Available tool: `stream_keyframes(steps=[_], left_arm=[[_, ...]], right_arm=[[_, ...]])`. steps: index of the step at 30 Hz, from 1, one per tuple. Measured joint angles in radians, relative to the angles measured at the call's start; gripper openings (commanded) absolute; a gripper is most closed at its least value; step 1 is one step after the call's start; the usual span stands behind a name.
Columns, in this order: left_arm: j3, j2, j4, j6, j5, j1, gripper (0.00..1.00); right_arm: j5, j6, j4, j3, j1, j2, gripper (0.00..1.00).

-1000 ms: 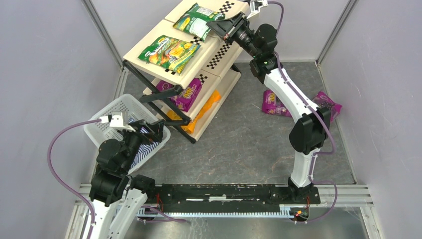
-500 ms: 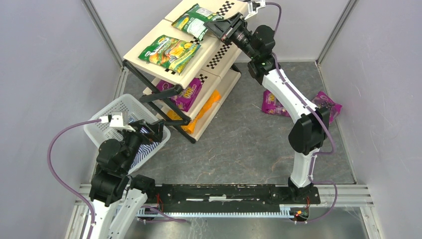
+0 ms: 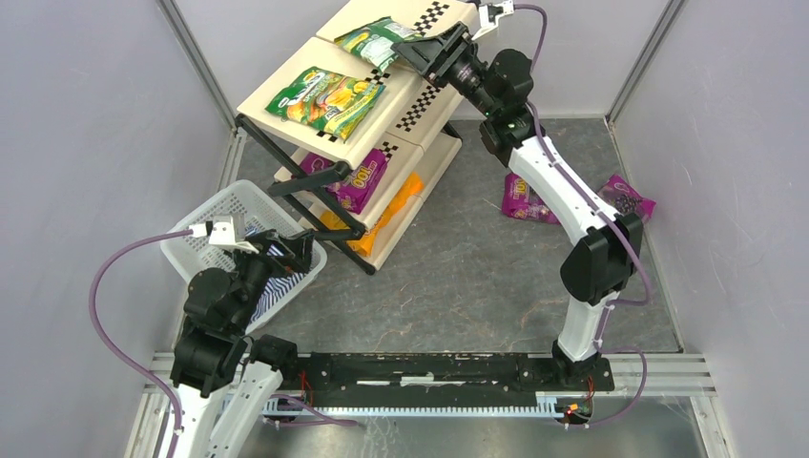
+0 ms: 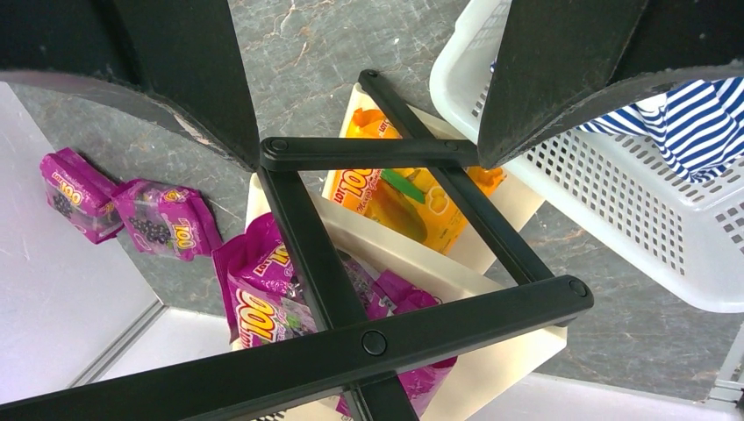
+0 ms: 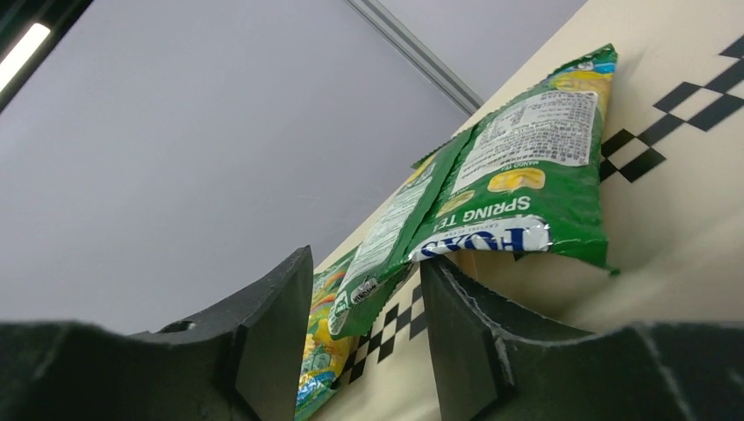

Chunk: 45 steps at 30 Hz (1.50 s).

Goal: Place and organize the candy bags onto the shelf

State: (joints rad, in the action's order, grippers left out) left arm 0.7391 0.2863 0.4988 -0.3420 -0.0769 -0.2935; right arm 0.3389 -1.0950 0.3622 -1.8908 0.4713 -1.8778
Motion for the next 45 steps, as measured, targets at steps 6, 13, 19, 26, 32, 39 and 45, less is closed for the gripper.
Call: stream_keyframes(steps=[6,13,19,26,32,39,45], left_arm=[[0.0,-0.002,0.0,0.0,0.0,0.0,1.0],[0.0,-0.002,0.0,0.0,0.0,0.0,1.0],[0.0,-0.002,0.0,0.0,0.0,0.0,1.0],[0.0,-0.001,0.0,0.0,0.0,0.0,1.0],[0.0,-0.001,0.0,0.0,0.0,0.0,1.0],[0.0,0.0,0.0,0.0,0.0,0.0,1.0],[0.0,0.0,0.0,0.0,0.0,0.0,1.0]], right_arm=[[-0.025,0.035,-0.063,0.041,-0.001,0.053,0.64],[-0.043,0.057,-0.098,0.073,-0.003,0.084,0.51],[-0.069,0.08,-0.131,0.08,-0.007,0.089,0.26],[-0.052,0.089,-0.138,0.04,-0.042,0.049,0.0],[0.026,0.084,-0.128,0.038,-0.066,0.041,0.0],[0.089,0.058,-0.079,0.036,-0.067,0.023,0.0],[0.091,0.058,-0.08,0.02,-0.062,0.014,0.0]])
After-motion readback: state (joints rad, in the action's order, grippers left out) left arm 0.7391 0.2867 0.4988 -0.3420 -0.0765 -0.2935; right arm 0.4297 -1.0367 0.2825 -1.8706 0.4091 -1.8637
